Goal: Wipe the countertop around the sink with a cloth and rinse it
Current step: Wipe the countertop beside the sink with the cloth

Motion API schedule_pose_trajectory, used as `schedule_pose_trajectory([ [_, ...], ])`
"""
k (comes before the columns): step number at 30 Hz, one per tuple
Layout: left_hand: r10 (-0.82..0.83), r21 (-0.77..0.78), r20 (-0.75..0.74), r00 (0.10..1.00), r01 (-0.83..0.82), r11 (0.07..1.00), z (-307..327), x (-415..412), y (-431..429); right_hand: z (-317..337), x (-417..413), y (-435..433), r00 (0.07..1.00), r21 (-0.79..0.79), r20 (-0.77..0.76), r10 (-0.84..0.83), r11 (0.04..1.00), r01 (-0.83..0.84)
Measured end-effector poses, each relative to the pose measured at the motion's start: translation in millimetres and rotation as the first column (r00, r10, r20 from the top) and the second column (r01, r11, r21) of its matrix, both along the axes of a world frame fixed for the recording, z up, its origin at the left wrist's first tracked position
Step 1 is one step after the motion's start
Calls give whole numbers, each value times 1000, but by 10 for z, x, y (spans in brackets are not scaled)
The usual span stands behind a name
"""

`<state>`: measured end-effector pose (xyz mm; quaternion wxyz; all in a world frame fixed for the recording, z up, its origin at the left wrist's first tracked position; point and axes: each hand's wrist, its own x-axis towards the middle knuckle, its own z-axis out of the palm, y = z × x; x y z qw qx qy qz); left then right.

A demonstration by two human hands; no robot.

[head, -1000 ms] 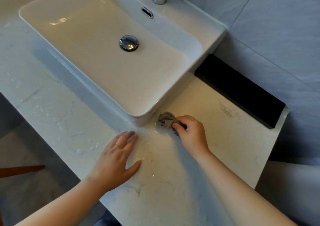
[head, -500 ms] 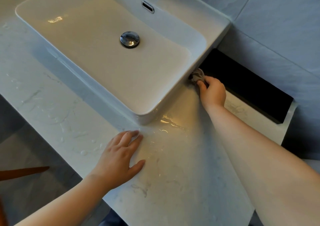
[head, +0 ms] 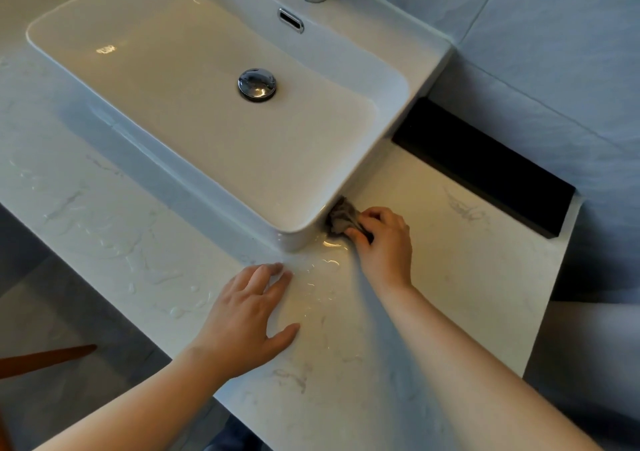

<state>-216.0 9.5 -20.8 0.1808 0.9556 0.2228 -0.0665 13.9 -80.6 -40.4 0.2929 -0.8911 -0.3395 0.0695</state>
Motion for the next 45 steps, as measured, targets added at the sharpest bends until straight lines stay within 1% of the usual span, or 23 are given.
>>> schedule_pose_trajectory([
  [4,-45,6,-16,999,45,999,33,-11,41,-12,-261,-128,999,10,17,40,999,-40],
  [10,-98,29,-39,994,99,995,50,-26,77,-13,-518,-302,998,-10,40,49,999,-48],
  [12,-105,39,-44,993,107,994,49,-21,84,-19,-564,-358,999,-1,4,45,999,-45],
  [16,-115,42,-63,991,118,992,37,-28,86,88,-547,-435,989,74,-143,-48,995,59],
  [18,-117,70,-86,989,123,990,30,-35,67,244,-437,-469,985,132,-144,-100,984,119],
  [20,-109,96,-85,990,117,988,17,-29,51,423,-228,-493,986,166,-88,-141,974,155],
  [23,-104,98,-73,992,111,989,2,-29,35,545,168,-503,981,121,-38,-192,973,195],
  [26,-115,119,-78,990,124,985,3,-28,42,432,419,-535,970,47,-48,-240,969,242],
  [28,-126,122,-82,989,135,983,-2,-30,44,272,425,-576,954,9,-74,-291,956,292],
  [31,-124,117,-104,987,136,984,14,-20,34,82,226,-640,911,36,-93,-402,913,407],
  [32,-119,105,-101,988,130,986,23,-21,24,43,131,-670,914,41,-81,-397,915,401],
  [36,-128,16,-61,990,129,992,12,-52,-2,-27,-257,-851,956,17,-57,-287,957,288],
  [40,-149,-25,-19,989,148,989,31,-55,-90,-39,-665,-1050,959,5,-66,-277,961,278],
  [42,-161,-34,-15,987,160,986,57,-9,-175,-14,-737,-1090,961,0,-97,-259,966,260],
  [45,-191,-46,-4,982,191,981,54,99,-268,94,-659,-1104,959,-13,-188,-212,977,214],
])
